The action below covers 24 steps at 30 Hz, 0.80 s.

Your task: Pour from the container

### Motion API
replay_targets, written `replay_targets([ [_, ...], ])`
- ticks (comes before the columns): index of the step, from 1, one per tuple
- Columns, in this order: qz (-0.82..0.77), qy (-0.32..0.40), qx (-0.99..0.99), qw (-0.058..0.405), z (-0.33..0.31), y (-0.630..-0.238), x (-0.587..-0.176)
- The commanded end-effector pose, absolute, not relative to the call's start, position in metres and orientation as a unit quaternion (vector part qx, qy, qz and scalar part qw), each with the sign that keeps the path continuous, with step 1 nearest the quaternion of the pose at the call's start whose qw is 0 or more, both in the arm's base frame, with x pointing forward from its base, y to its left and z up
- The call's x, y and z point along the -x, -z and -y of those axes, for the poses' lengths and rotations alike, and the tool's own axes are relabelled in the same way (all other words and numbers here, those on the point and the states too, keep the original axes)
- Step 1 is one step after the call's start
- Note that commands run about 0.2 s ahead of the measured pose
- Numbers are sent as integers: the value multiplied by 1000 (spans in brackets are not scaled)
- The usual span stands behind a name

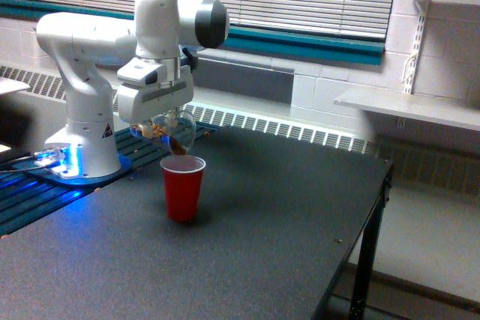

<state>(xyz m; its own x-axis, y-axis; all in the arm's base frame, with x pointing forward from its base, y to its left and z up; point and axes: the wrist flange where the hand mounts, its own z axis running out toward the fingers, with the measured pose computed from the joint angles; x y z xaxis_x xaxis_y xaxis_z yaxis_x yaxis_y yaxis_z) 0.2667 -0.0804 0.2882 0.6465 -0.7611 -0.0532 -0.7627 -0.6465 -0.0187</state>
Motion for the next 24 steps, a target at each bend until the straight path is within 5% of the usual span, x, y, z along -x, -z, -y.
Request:
replay_targets([
  [1,-414,-20,910,-5,83,-285,-261],
  [24,-400,-27,916,-12,76,-281,-267],
])
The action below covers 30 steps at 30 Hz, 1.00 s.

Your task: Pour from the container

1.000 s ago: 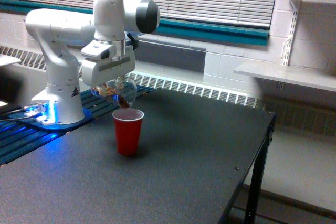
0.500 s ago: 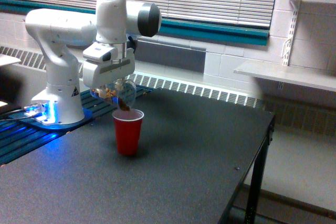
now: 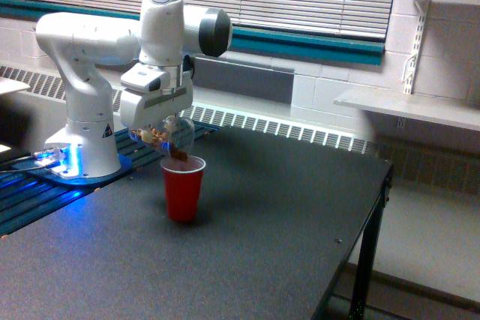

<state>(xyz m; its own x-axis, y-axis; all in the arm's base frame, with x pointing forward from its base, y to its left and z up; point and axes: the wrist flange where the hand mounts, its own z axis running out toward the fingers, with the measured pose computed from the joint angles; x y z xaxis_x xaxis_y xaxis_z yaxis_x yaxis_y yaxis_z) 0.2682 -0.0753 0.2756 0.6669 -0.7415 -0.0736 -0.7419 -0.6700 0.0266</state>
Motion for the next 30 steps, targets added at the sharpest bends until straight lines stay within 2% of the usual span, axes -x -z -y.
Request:
replay_targets([
  [1,-399,-27,916,-12,75,-282,-268],
  [30,-404,-29,914,-20,86,-285,-266],
])
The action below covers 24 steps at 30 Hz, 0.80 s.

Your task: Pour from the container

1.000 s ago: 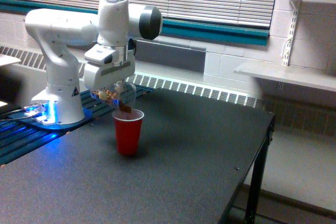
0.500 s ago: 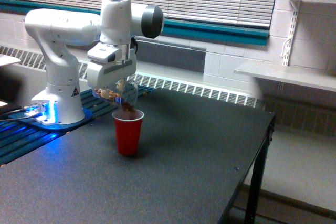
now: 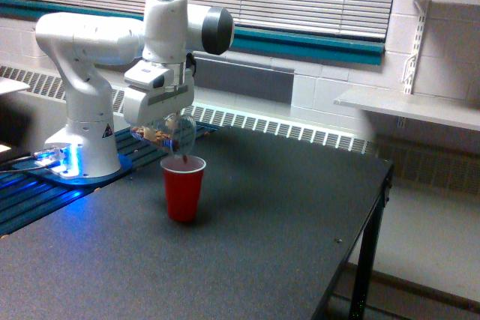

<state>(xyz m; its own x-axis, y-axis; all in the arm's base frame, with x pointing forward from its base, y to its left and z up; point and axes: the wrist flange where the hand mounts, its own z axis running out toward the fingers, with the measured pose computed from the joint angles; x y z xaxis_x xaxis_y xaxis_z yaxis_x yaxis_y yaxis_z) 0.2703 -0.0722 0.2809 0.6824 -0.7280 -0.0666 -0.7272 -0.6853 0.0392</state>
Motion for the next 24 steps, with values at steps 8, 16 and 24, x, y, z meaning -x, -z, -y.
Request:
replay_targets([
  [8,405,34,-913,25,93,-282,-268],
  [16,395,43,-917,27,86,-277,-273],
  [24,381,53,-923,29,74,-271,-275],
])
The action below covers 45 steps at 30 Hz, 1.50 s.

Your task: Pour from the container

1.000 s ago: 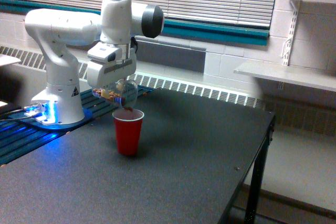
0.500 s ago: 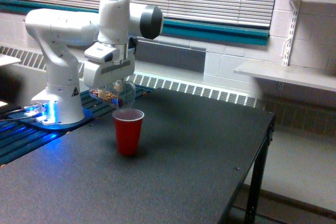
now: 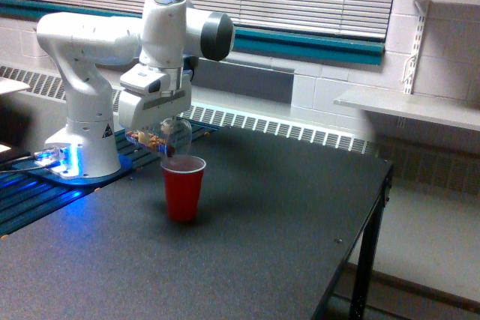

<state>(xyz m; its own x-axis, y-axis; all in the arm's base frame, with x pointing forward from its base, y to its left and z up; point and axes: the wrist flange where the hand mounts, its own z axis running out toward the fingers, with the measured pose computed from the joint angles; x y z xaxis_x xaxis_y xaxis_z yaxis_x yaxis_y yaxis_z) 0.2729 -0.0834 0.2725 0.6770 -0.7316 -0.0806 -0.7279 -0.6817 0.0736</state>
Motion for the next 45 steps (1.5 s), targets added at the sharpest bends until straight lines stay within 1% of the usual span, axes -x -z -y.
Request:
replay_targets([
  [1,380,54,-923,29,73,-270,-276],
  [20,375,38,-926,36,74,-288,-286],
  [45,367,45,-928,42,70,-293,-278],
])
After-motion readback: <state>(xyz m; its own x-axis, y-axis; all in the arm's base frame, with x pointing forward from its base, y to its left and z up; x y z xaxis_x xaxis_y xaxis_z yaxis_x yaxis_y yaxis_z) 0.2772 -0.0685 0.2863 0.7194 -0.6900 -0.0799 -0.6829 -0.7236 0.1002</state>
